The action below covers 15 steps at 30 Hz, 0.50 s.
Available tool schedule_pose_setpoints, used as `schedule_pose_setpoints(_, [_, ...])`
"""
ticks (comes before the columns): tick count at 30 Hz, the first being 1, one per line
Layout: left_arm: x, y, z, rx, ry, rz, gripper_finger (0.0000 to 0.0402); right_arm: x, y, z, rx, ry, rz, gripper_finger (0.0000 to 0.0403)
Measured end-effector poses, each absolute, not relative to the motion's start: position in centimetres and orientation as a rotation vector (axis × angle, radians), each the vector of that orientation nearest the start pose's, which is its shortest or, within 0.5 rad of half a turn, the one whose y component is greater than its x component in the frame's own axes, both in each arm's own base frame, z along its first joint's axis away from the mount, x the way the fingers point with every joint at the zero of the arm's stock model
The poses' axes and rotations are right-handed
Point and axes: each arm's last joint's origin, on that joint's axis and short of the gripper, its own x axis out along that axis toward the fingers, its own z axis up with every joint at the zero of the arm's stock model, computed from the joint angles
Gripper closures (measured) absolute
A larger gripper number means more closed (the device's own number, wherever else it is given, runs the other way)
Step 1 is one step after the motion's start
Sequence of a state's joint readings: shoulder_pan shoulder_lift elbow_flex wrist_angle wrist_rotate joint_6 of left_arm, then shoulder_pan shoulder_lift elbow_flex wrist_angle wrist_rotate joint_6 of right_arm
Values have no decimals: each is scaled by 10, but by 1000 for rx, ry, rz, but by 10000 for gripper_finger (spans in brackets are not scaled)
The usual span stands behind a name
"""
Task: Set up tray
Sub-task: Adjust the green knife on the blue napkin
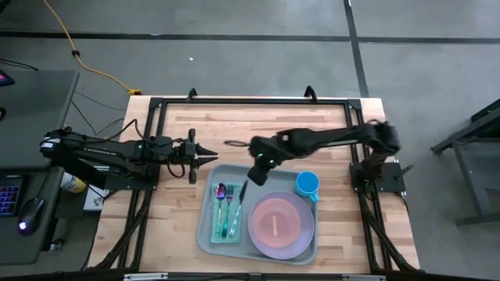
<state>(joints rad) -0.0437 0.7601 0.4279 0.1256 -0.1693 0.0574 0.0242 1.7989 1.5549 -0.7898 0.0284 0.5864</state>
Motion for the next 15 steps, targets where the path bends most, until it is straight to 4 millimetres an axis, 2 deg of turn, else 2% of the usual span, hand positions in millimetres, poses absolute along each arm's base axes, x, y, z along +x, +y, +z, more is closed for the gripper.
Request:
schedule_pose_setpoints(4, [174,-3,243,80,209,116,311,406,7,259,474,1166,-309,403])
schedule_pose_setpoints(8, [173,-3,243,91,206,114,312,422,8,236,457,1266,-287,403])
schedule_pose_setpoints(12, [172,-3,245,109,198,112,311,429,9,214,462,1325,-276,403])
schedule_pose_setpoints(15, [169,-3,248,135,179,111,312,432,12,206,454,1344,-248,403])
